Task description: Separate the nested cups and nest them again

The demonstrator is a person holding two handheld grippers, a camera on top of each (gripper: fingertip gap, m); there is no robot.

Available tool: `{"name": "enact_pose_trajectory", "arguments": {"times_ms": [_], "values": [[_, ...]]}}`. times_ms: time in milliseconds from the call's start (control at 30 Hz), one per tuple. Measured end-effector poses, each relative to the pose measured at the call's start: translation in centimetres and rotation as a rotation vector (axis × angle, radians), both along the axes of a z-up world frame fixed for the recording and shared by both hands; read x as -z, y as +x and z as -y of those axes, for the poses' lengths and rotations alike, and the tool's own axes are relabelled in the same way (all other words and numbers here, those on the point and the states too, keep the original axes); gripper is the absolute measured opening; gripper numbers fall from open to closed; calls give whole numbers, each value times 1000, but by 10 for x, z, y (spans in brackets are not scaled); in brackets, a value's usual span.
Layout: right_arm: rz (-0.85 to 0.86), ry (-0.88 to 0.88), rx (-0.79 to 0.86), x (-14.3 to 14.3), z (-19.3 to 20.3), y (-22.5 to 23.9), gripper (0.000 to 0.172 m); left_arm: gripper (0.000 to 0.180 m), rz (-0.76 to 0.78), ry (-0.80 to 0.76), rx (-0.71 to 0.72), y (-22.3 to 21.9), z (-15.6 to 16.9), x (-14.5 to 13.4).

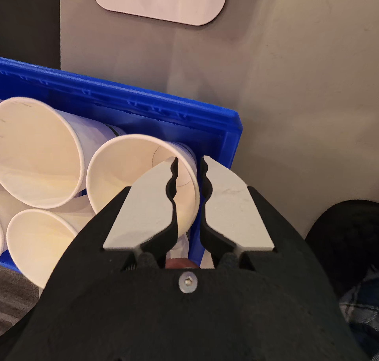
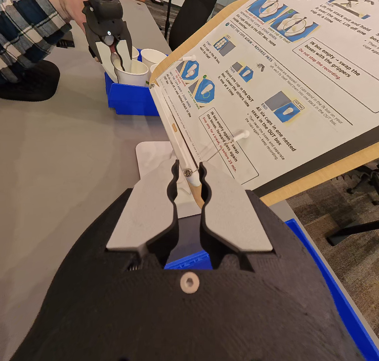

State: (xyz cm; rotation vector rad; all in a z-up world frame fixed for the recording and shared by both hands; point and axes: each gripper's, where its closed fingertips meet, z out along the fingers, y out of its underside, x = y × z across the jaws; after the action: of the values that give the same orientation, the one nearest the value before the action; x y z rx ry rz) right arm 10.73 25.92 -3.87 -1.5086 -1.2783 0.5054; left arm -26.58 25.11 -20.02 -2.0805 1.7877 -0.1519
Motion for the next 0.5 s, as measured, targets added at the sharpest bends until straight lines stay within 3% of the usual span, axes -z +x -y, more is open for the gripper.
{"name": "enact_pose_trajectory", "arguments": {"times_ms": [500], "values": [[7, -24, -4, 9, -5, -1, 19, 8, -11, 38, 18, 3, -7, -3]]}}
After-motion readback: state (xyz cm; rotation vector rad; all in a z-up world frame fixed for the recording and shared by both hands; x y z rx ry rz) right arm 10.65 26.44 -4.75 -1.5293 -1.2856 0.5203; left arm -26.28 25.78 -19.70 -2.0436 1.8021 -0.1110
